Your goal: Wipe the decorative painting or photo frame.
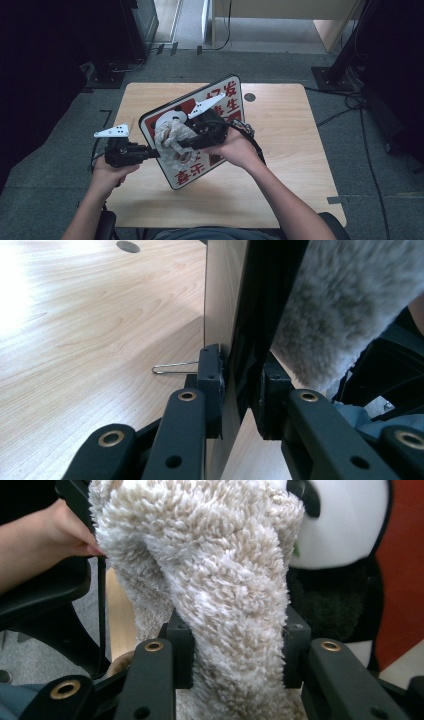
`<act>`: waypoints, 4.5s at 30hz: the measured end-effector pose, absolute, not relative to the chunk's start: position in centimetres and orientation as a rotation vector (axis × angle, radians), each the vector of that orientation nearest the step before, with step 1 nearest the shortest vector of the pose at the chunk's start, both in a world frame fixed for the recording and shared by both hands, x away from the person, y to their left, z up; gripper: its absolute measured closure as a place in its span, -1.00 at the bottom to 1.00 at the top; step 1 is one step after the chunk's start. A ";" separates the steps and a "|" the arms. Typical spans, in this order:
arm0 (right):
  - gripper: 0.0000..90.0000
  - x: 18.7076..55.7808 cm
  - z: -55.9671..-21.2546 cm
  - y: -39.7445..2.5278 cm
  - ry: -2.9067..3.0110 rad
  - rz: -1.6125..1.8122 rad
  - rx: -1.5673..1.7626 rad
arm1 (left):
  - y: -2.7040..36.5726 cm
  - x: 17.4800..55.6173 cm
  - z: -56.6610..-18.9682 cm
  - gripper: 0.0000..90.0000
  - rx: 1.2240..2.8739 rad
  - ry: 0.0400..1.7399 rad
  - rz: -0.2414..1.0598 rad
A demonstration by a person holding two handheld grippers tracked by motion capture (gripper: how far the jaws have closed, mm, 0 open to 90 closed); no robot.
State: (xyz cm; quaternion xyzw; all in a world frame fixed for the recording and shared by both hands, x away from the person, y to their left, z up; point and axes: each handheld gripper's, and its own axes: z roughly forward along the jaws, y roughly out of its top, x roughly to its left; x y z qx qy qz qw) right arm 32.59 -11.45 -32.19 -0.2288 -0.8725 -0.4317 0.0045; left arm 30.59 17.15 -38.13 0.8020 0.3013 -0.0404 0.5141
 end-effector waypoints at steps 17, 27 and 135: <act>0.37 31.7 -35.3 -11.9 -2.713 -1.341 -0.737 | 17.2 30.6 -38.1 0.72 1.930 0.720 -0.096; 0.38 31.3 -37.1 -12.1 -2.724 -1.318 -0.725 | 17.2 30.7 -38.2 0.71 1.925 0.715 -0.100; 0.40 31.2 -28.2 -9.9 -2.664 -1.395 -0.693 | 21.0 30.4 -38.6 0.72 1.913 0.726 -0.060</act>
